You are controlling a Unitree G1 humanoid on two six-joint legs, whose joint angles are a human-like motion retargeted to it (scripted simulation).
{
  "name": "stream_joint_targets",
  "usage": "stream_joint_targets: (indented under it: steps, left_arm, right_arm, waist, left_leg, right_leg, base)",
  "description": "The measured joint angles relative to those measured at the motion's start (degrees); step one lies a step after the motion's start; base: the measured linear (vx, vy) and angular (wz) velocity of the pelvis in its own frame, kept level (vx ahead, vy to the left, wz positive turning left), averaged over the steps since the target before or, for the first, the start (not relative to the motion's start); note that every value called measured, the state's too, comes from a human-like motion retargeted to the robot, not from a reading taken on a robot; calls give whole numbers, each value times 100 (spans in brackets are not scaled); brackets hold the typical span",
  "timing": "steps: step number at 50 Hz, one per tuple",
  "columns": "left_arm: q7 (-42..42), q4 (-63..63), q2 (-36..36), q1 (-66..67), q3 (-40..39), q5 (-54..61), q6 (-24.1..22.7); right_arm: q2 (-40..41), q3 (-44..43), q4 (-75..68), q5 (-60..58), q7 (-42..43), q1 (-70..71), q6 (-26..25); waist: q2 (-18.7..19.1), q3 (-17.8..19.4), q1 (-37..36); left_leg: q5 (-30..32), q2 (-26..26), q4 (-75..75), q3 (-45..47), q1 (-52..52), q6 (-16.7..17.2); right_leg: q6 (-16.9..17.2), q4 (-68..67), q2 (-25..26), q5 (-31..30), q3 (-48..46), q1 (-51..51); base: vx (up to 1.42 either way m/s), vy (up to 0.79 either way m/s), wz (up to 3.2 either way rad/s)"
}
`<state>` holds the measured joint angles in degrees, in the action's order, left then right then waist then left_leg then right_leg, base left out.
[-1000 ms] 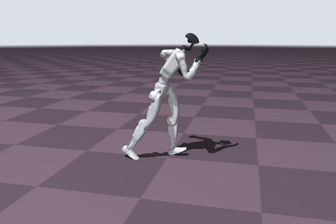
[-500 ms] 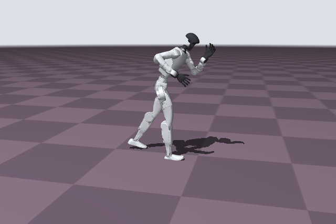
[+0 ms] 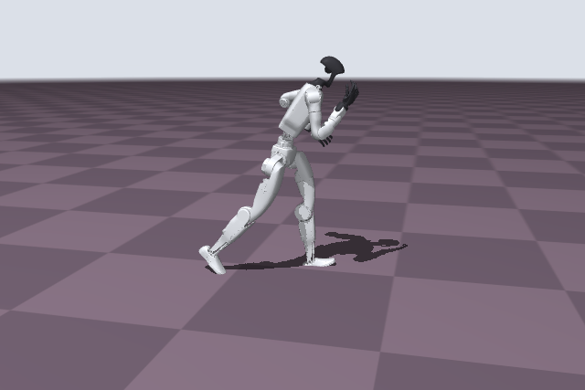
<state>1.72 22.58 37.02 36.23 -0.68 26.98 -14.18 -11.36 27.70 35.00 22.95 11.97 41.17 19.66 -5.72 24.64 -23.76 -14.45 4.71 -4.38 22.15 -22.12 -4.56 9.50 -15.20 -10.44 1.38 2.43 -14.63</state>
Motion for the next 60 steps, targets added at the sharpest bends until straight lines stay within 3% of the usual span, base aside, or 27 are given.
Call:
stream_joint_targets:
  steps: [2,4,7,8,10,14,17,20,22,24,28,30,32,33,35,37,40,43,45,47,50,51,52,53,55,57,60]
  left_arm:
    - [123,-431,-346,-952,484,-514,12]
    - [457,-975,-653,-2139,1027,-1414,73]
    - [995,-1383,-943,-4119,1501,-2948,219]
    - [1195,-1349,-1085,-4796,1557,-3249,283]
    - [1732,-1094,-1371,-5899,1592,-3474,333]
    - [2840,-647,-1511,-7162,1518,-3462,417]
    - [3169,-602,-1490,-7675,1437,-3363,526]
    - [2990,-590,-1633,-7830,1509,-3456,588]
    - [2773,-513,-1833,-7763,1717,-3550,501]
    - [2581,-413,-2057,-7650,2032,-3641,405]
    - [1600,-548,-2341,-6916,2379,-3657,355]
    - [1063,-824,-2379,-6131,2237,-3062,405]
    - [996,-867,-2162,-5143,1948,-2345,400]
    - [912,-826,-1995,-4735,1779,-1981,342]
    - [654,-619,-1508,-3836,1426,-1153,105]
    - [240,-433,-903,-2859,959,-291,-140]
    - [-143,-325,-226,-1407,174,505,-334]
    - [-483,-305,-53,-147,-652,743,-308]
    - [-735,-398,-206,335,-1083,498,-229]
    - [-842,-719,-498,282,-1311,63,-167]
    - [-311,-1787,-936,-659,-1168,-799,-214]
    - [82,-2309,-1012,-1194,-986,-1530,-173]
    - [379,-2788,-1051,-1779,-803,-2244,-25]
    - [484,-3181,-1016,-2466,-615,-2927,339]
    - [426,-3419,-887,-3625,-195,-4014,881]
    - [419,-3067,-797,-4612,319,-4332,1026]
    - [804,-2244,-708,-5472,1047,-4211,815]
  right_arm:
    - [-132,100,-104,-184,-50,-582,-20]
    - [-246,200,-547,-613,97,-1353,-34]
    - [-582,-141,-1126,-1096,175,-2721,-62]
    - [-780,-371,-1142,-1017,82,-3122,-82]
    - [-1322,-835,-867,-503,-47,-3909,1]
    - [-2564,-1453,-353,-19,86,-5041,181]
    - [-3115,-1920,-299,-36,120,-5654,71]
    - [-3184,-2345,-419,-218,-73,-6204,-157]
    - [-2976,-2602,-557,-238,-272,-6522,-279]
    - [-2584,-2747,-771,12,-394,-6688,-358]
    - [-1694,-2044,-1787,171,-34,-5775,-378]
    - [-1503,-1684,-2187,-405,344,-4866,-394]
    - [-1341,-1638,-1944,-476,420,-4251,-304]
    - [-1264,-1640,-1709,-287,357,-3971,-261]
    - [-1098,-1558,-1213,91,234,-3639,-137]
    - [-995,-1317,-859,91,211,-3458,-55]
    - [-1088,-992,-570,-46,24,-3221,-127]
    - [-1127,-602,-492,224,-463,-3007,-266]
    - [-1028,-315,-485,361,-833,-2920,-311]
    - [-847,-100,-579,343,-1135,-2802,-286]
    - [-596,65,-910,-175,-1138,-2680,-92]
    - [-534,53,-1086,-832,-954,-2733,-8]
    - [-507,22,-1274,-1521,-779,-2762,4]
    - [-554,-48,-1490,-2276,-622,-2745,-125]
    - [-737,-181,-1746,-3024,-578,-2988,-343]
    - [-1099,-314,-1673,-2646,-665,-3453,-377]
    - [-2037,-620,-1195,-1830,-887,-4384,-220]
  waist:
    - [-86,208,138]
    - [-139,363,360]
    - [-83,336,786]
    - [2,366,1070]
    - [255,326,1787]
    - [848,-30,3213]
    - [965,-289,3819]
    - [802,-501,4104]
    - [639,-621,4108]
    - [428,-643,3979]
    - [379,-307,3781]
    - [522,-165,3811]
    - [557,-269,3650]
    - [541,-241,3449]
    - [360,-266,2846]
    - [-11,-337,2155]
    - [-482,-505,1292]
    - [-638,-635,560]
    - [-597,-708,251]
    - [-487,-704,213]
    - [-251,-519,371]
    - [-275,-507,443]
    - [-284,-451,506]
    - [-262,-303,549]
    - [-244,-76,720]
    - [-130,-42,1018]
    - [153,-452,1770]
  left_leg:
    - [-326,-101,-1361,-206,-186,-446]
    - [-1214,-163,-2891,-358,-353,-632]
    - [-1895,-120,-3929,-377,-260,-319]
    - [-1785,-310,-3439,-479,106,-271]
    - [-1513,-533,-2759,-762,650,-161]
    - [-731,-476,-1755,-1344,1443,133]
    - [-295,-530,-1200,-1466,2112,354]
    - [-132,-764,-818,-1491,2979,594]
    - [-173,-911,-871,-1597,3455,752]
    - [-251,-1084,-1489,-1851,3656,824]
    - [251,-1041,-4769,-2247,2670,964]
    - [461,-686,-6419,-2140,1795,798]
    - [44,-244,-7419,-1826,919,332]
    - [-284,-135,-7579,-1739,607,-29]
    - [-840,-28,-7419,-1468,179,-515]
    - [-1065,-257,-6458,-1344,5,-658]
    - [-723,-723,-4095,-1708,-1,-513]
    - [31,-648,-1662,-2619,368,-236]
    - [619,-456,-843,-3321,549,-20]
    - [806,-244,-797,-3503,707,165]
    - [-400,-65,-1466,-3008,1005,364]
    - [-910,-108,-2041,-2724,812,329]
    - [-1303,-143,-2420,-2477,715,252]
    - [-1465,-159,-2410,-2302,809,89]
    - [-1688,-220,-2700,-1984,818,-168]
    - [-1674,-187,-2709,-1663,897,-187]
    - [-1440,-48,-2530,-1200,1023,72]
  right_leg:
    - [-134,-952,-222,394,-66,-96]
    - [-398,-2354,-444,1080,-210,166]
    - [-742,-4384,-565,1964,-247,1222]
    - [-973,-4569,-458,2133,-177,1486]
    - [-1077,-4636,-48,2255,-3,2048]
    - [-920,-2911,731,1857,-21,2941]
    - [-667,-753,614,1286,-774,3196]
    - [-146,881,357,837,-2103,3310]
    - [65,1230,264,294,-2877,3400]
    - [-66,1020,209,220,-3119,3378]
    - [-1110,-878,286,1846,-2648,3454]
    - [-1292,-1829,378,2352,-2435,3615]
    - [-1168,-2405,446,2562,-2166,3783]
    - [-1122,-2021,629,2506,-1971,3549]
    - [-952,-1486,837,2289,-1413,3174]
    - [-668,-837,856,1880,-672,2745]
    - [-177,178,760,1119,412,2159]
    - [119,840,803,697,1340,1690]
    - [120,1023,817,800,1621,1420]
    - [-53,840,765,1326,1424,1240]
    - [-467,-405,604,2659,548,1334]
    - [-494,-1450,412,3153,202,1786]
    - [-647,-2288,257,3569,-67,2138]
    - [-1054,-2712,173,3829,-180,2288]
    - [-1408,-3507,2,4046,-397,2615]
    - [-1486,-3757,-103,3876,-691,2794]
    - [-1100,-3696,-159,3302,-1078,3006]
  base:
    - [118,38,68]
    - [113,32,84]
    - [103,21,75]
    - [88,21,119]
    - [87,17,150]
    - [94,3,115]
    - [105,-11,21]
    - [113,-17,-21]
    - [111,-20,-49]
    - [106,-21,-75]
    - [90,-13,-107]
    - [77,-5,-116]
    - [72,-7,-163]
    - [61,-9,-224]
    - [59,-5,-279]
    - [61,3,-312]
    - [59,12,-314]
    - [55,23,-346]
    - [48,34,-319]
    - [39,41,-238]
    - [28,45,-161]
    - [21,41,-125]
    - [11,34,-119]
    - [4,27,-121]
    - [3,21,-116]
    - [10,16,-120]
    - [20,11,-122]
